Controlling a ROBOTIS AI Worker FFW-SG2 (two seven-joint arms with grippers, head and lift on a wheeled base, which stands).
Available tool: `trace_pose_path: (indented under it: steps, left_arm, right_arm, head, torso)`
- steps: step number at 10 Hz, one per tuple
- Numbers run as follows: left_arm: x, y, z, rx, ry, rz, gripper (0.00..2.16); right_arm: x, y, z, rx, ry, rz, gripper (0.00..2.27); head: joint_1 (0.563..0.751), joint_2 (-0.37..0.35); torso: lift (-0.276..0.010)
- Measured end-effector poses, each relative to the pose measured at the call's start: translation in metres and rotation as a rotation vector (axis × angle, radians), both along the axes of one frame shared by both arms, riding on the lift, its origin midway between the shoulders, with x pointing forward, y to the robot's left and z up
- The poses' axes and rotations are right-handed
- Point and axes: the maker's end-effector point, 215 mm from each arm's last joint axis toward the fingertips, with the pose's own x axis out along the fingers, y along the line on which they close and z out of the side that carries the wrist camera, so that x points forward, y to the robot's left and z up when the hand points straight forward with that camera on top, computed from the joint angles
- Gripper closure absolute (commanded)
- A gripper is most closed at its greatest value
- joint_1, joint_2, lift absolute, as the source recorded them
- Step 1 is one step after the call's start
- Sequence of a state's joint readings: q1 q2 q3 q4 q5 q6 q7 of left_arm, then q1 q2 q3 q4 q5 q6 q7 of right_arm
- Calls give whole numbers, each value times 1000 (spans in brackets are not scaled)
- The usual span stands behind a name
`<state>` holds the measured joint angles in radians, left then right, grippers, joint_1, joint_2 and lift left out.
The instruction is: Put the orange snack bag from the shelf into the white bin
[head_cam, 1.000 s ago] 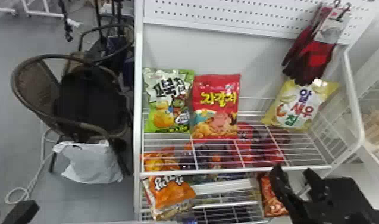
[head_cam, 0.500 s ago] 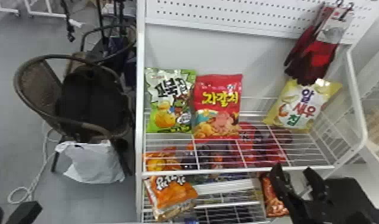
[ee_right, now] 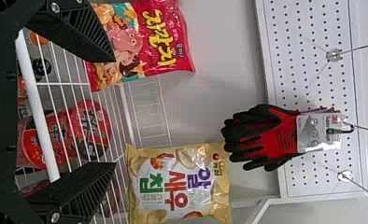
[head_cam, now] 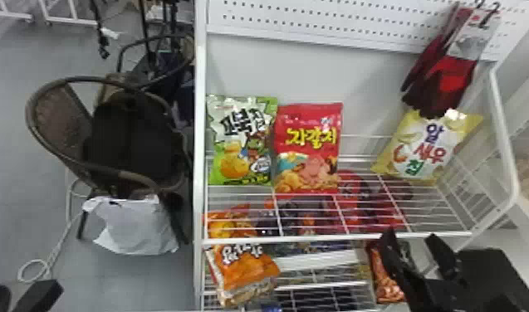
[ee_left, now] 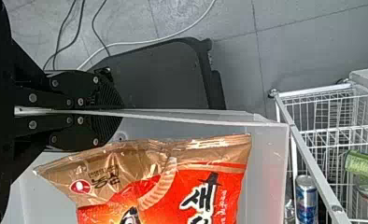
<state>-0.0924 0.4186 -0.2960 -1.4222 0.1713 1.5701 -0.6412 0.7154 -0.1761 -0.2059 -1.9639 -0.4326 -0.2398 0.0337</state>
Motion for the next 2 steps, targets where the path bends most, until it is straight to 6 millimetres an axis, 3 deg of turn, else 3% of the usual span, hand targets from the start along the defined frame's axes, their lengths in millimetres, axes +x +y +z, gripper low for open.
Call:
trace_pose_path:
  steps: [2]
  left_arm:
    - [-2,2,0,1,2,3,2138]
  right_arm:
    - [1,2,-1,3,0,3,97]
  head:
    - [695,-205]
  torso:
    - [1]
